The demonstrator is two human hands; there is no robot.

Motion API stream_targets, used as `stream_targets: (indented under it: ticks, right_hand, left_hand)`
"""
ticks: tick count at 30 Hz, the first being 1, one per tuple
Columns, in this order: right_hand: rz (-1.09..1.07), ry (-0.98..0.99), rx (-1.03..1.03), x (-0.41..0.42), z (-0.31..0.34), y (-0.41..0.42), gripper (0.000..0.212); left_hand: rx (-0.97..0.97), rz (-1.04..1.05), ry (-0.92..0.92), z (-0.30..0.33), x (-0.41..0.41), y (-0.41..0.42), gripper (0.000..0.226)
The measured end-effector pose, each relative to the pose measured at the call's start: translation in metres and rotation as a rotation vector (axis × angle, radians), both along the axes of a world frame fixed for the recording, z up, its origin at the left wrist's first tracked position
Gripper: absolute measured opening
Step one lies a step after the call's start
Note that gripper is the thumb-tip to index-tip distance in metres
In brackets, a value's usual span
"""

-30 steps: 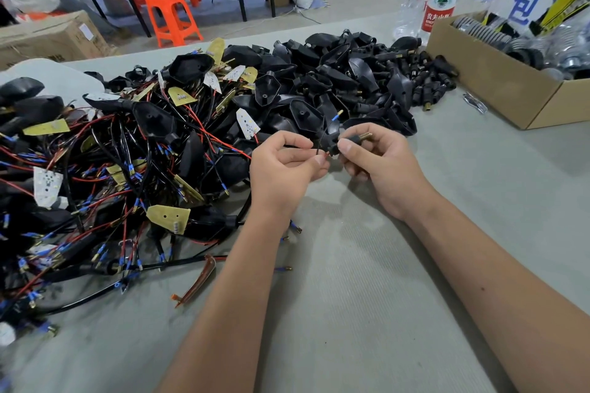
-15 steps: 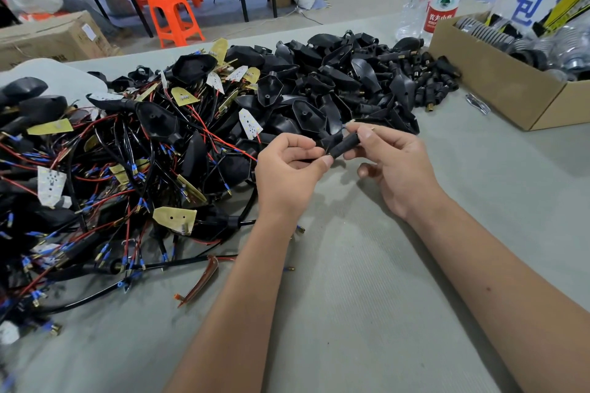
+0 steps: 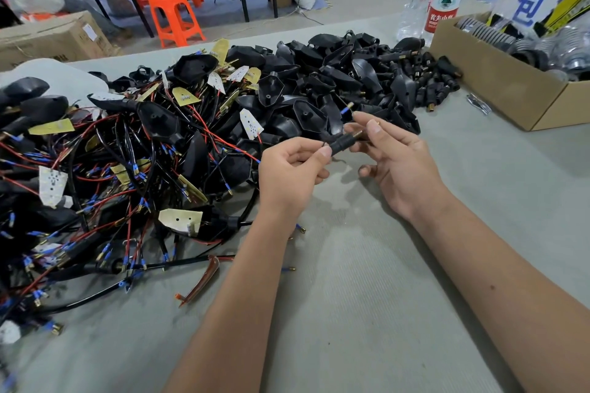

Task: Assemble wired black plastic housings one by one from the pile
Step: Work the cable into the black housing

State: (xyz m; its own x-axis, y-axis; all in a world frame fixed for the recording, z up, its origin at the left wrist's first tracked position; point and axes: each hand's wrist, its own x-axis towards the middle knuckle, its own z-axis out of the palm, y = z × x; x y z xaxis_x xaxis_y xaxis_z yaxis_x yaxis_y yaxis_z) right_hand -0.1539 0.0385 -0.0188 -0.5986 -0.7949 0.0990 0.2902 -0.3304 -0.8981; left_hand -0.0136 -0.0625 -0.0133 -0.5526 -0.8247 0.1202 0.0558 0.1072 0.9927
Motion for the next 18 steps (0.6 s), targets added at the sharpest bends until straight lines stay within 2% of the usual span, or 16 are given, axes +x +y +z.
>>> stream_targets:
  ticks: [5, 11, 15, 18]
  right_hand:
    - [-0.076, -0.066, -0.01, -0.001, 0.0, -0.001, 0.022]
    - [-0.013, 0.135, 0.051, 0.008, 0.0, -0.005, 0.021]
    - [-0.015, 0.18, 0.072, 0.011, -0.002, -0.006, 0.017]
    - [0.021, 0.286, 0.072, 0.012, -0.002, -0.006, 0.014]
  left_hand:
    - [0.006, 0.045, 0.017, -0.001, 0.002, -0.004, 0.01]
    - [-0.009, 0.033, 0.027, -0.002, 0.0, 0.0, 0.011]
    - [-0.06, 0.025, -0.01, 0.001, -0.002, 0.002, 0.008]
    - [-0.093, 0.004, 0.045, 0.008, -0.002, 0.004, 0.01]
